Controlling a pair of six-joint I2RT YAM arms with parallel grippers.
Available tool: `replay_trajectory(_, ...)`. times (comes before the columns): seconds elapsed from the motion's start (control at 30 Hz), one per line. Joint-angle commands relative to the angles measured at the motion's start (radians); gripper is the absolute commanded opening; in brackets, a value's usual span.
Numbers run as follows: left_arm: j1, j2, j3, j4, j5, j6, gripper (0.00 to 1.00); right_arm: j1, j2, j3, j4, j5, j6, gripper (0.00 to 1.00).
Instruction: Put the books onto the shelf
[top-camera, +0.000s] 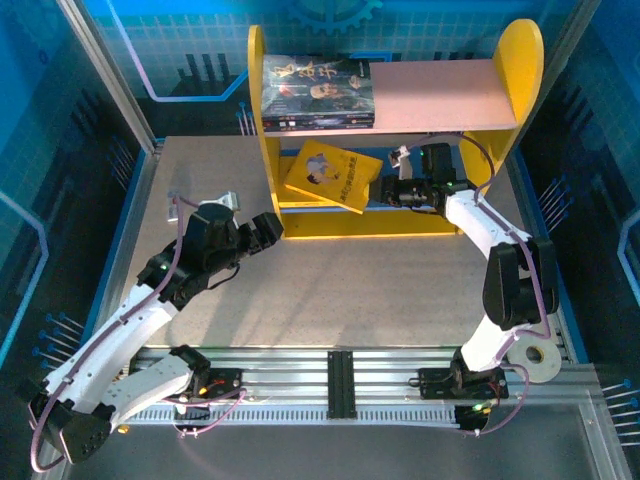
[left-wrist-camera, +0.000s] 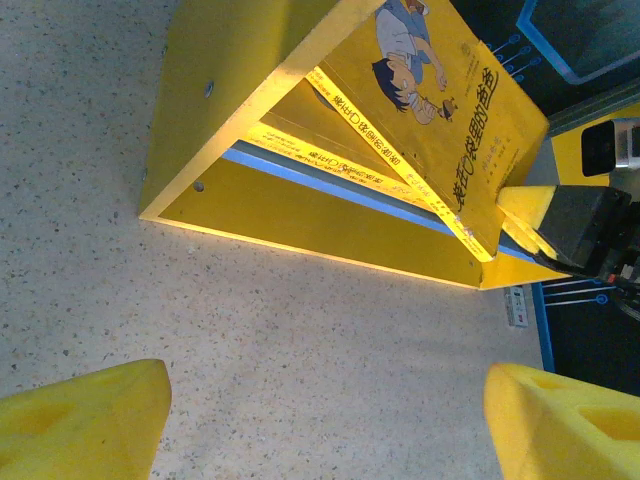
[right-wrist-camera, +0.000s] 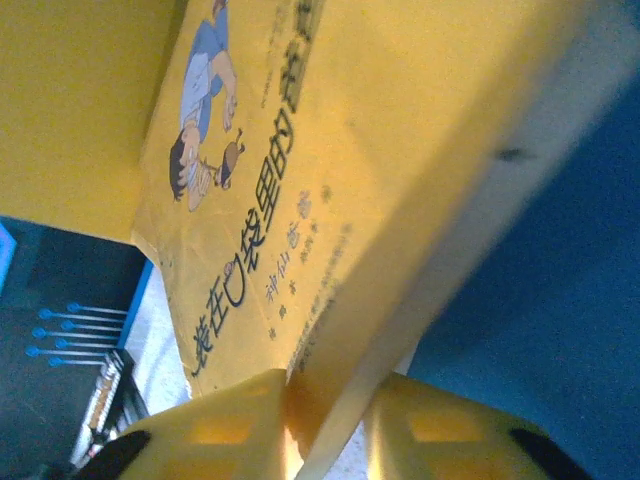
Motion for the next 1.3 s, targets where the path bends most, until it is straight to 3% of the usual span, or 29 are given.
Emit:
replay_trajectory(0.0,0.011,-0.023,-0.008,-0.015,0.012,0.018,0.83,-0.002,0.004,0.033,0.026,-0.042,-0.018,0.19)
replay_trajectory(0.17,0.015,-0.027,0.004,-0.032,0.009,0.025,0.83,-0.044,0.050,0.107,0.013,-0.160,-0.050,0.17)
replay_trajectory(0.4,0.021,-0.033,0.025,-0.058,0.001,0.034,0.83,-0.094,0.167,0.293,-0.218,-0.287,-0.238,0.15)
replay_trajectory(0.83,0.038,-0.003,0.052,-0.072,0.009,0.056,0.84,-0.085,0.284,0.460,-0.454,-0.364,-0.453,0.14)
replay_trajectory(1.27,0.043,0.060,0.050,-0.026,0.022,0.068,0.83,-0.048,0.341,0.527,-0.480,-0.354,-0.457,0.15)
